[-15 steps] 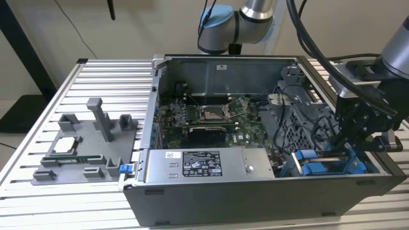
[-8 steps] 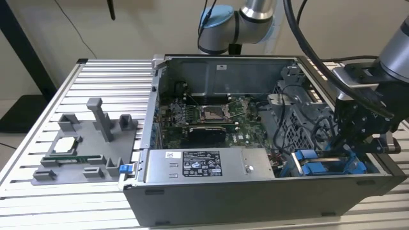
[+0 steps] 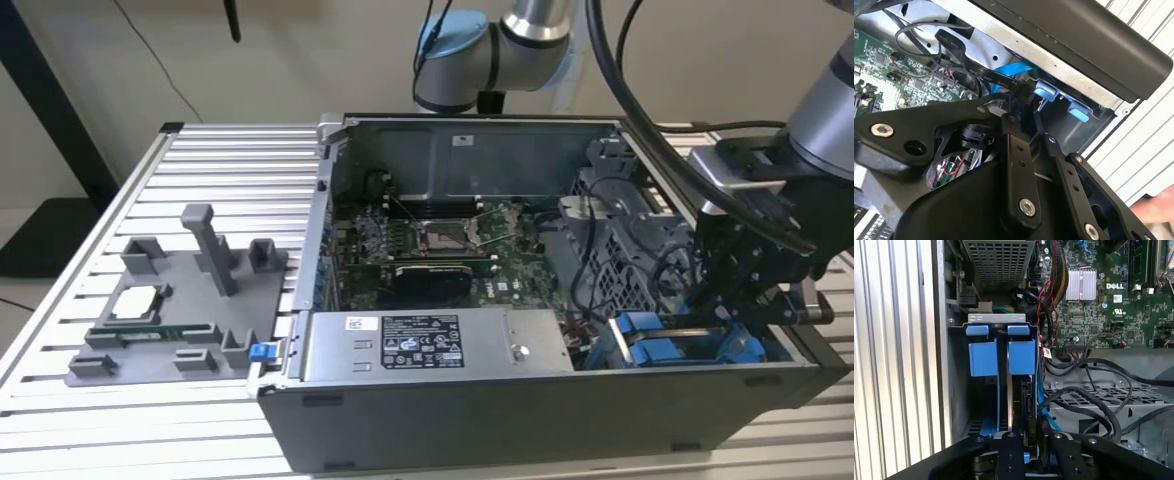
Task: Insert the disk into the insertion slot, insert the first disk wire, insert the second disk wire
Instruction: 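Insert the first disk wire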
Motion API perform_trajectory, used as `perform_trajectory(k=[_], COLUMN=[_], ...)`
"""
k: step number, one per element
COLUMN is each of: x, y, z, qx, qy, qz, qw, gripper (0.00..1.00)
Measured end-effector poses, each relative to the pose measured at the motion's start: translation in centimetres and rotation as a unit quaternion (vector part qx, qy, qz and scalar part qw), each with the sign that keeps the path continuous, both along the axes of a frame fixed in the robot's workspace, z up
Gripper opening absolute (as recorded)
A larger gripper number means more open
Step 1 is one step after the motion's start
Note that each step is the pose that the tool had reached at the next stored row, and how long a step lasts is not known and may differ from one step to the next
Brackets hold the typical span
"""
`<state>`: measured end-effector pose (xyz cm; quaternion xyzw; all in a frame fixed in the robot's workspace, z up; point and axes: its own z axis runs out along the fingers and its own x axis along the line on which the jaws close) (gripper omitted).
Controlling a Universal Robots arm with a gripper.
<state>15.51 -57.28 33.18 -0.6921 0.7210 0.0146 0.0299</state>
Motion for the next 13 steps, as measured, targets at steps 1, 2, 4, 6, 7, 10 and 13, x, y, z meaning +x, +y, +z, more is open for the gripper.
perform_trajectory(k=[1, 2, 4, 6, 7, 10, 13], x=[0.0, 0.0, 0.0, 0.0, 0.0, -0.1, -0.1], y=[0.00, 0.00, 0.00, 0.00, 0.00, 0.00, 0.00], z=[0.03, 0.14, 0.82, 1.53, 1.83, 2.49, 2.85], qx=[-0.0002, 0.0000, -0.0001, -0.0001, -0.0001, -0.0001, -0.0001], qy=[0.0000, 0.0000, 0.0000, 0.0000, 0.0000, 0.0000, 0.0000], qz=[0.000, 0.000, 0.000, 0.000, 0.000, 0.000, 0.000], qw=[1.0000, 1.0000, 1.0000, 1.0000, 1.0000, 1.0000, 1.0000], gripper=[1.00, 1.00, 1.00, 1.00, 1.00, 1.00, 1.00])
